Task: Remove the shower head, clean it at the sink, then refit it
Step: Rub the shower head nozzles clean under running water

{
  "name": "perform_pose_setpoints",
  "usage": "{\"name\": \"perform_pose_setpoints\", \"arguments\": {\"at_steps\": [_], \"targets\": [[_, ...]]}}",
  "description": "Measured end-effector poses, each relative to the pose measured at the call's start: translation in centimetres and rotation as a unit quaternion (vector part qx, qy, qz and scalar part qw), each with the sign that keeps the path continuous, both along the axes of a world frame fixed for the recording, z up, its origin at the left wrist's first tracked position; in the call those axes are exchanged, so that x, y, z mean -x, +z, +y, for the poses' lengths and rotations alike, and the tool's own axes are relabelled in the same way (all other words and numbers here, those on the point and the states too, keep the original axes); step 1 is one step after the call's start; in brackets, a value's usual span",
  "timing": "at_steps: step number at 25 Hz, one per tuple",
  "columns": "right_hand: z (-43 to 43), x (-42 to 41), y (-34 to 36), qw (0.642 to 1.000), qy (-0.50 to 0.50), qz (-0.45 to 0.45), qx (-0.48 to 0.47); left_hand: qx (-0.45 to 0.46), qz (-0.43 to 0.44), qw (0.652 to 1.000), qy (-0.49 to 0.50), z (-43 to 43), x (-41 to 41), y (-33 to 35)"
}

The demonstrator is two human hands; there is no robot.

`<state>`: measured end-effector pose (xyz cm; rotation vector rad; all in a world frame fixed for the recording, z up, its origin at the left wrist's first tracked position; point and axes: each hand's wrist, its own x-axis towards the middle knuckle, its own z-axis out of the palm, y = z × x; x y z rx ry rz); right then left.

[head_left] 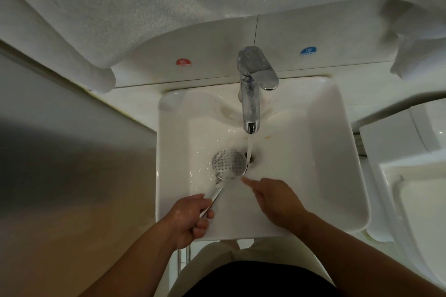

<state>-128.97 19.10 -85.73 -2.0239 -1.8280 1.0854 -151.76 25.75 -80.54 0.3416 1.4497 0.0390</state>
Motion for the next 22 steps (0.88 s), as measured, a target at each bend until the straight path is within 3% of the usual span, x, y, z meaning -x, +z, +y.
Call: {"name": "perform_pose_setpoints", "arguments": {"at_steps": [22], "targets": [[-0.2,0.9,0.1,1.000,0.007,-0.015,0.015,-0.006,0.007,1.000,-0.026,-0.3,0.7,0.4]]}}
